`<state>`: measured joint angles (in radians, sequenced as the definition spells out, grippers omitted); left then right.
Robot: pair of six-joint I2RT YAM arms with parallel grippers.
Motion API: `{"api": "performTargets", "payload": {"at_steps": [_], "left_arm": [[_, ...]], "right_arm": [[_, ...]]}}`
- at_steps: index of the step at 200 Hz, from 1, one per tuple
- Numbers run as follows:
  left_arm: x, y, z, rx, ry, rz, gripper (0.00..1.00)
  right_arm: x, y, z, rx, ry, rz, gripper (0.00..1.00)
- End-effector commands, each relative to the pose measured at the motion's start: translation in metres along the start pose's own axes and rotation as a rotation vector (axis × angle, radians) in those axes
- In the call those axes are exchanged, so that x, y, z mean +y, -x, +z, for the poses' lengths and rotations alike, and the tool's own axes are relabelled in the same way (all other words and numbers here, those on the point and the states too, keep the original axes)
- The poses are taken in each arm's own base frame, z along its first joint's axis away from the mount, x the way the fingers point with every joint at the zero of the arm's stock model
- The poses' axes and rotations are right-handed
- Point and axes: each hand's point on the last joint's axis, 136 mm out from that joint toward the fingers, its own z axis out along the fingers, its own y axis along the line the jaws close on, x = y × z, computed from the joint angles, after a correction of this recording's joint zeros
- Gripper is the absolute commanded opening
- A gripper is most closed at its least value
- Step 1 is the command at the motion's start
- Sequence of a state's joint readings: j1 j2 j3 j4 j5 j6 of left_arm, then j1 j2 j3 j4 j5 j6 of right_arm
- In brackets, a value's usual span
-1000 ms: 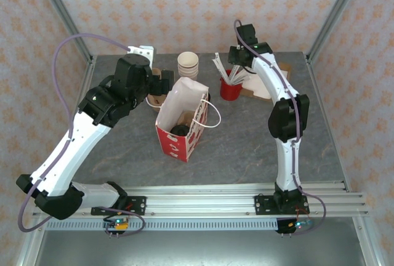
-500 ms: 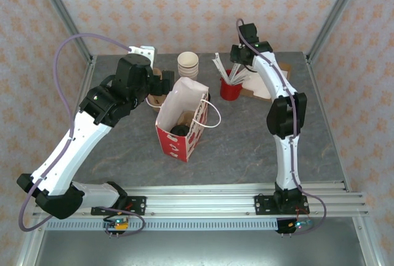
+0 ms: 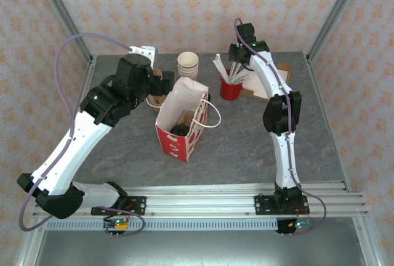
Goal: Pack the takeout coffee
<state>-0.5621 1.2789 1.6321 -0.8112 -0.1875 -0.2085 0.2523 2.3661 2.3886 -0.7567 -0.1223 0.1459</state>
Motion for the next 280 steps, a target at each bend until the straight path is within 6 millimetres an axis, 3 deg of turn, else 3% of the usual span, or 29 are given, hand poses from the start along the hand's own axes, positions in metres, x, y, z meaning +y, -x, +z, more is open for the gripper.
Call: {"api": "performTargets", "payload": {"at_steps": [1,17,38,67,96,118,141,171,196,245,263,280], "left_arm": [[0.003,-0.005,0.004,0.019,0.011,0.015,0.89],[0.004,-0.005,0.003,0.019,0.012,0.013,0.89],[0.006,-0.007,0.003,0.019,0.021,0.007,0.89],[0.005,-0.012,0.006,0.022,0.003,-0.028,0.89],[0.005,-0.017,0.007,0.014,-0.018,-0.063,0.89],[0.013,-0.020,0.006,0.009,-0.020,-0.111,0.89],[0.024,-0.023,0.004,0.000,-0.030,-0.171,0.89],[0.038,-0.027,-0.002,-0.015,-0.013,-0.206,0.89],[0.045,-0.032,-0.005,-0.012,-0.001,-0.214,0.89],[0.048,-0.040,-0.009,-0.011,-0.003,-0.218,0.89],[0.047,-0.042,-0.008,-0.002,-0.009,-0.217,0.89],[0.046,-0.044,-0.007,0.000,-0.013,-0.216,0.89]], "right_arm": [[-0.003,0.012,-0.005,-0.028,-0.021,0.003,0.13],[0.002,0.021,-0.014,-0.047,0.002,0.000,0.06],[0.019,0.040,-0.047,-0.092,0.087,0.000,0.04],[0.037,0.071,-0.125,-0.202,0.179,-0.013,0.04],[0.054,0.081,-0.212,-0.313,0.237,-0.072,0.04],[0.083,0.067,-0.274,-0.381,0.357,-0.130,0.04],[0.123,0.036,-0.331,-0.442,0.545,-0.193,0.05],[0.171,-0.012,-0.374,-0.434,0.724,-0.302,0.05],[0.201,-0.045,-0.375,-0.370,0.810,-0.353,0.05],[0.234,-0.102,-0.298,-0.178,0.826,-0.351,0.11],[0.237,-0.127,-0.278,-0.111,0.814,-0.357,0.16],[0.226,-0.129,-0.272,-0.113,0.746,-0.387,0.24]]}}
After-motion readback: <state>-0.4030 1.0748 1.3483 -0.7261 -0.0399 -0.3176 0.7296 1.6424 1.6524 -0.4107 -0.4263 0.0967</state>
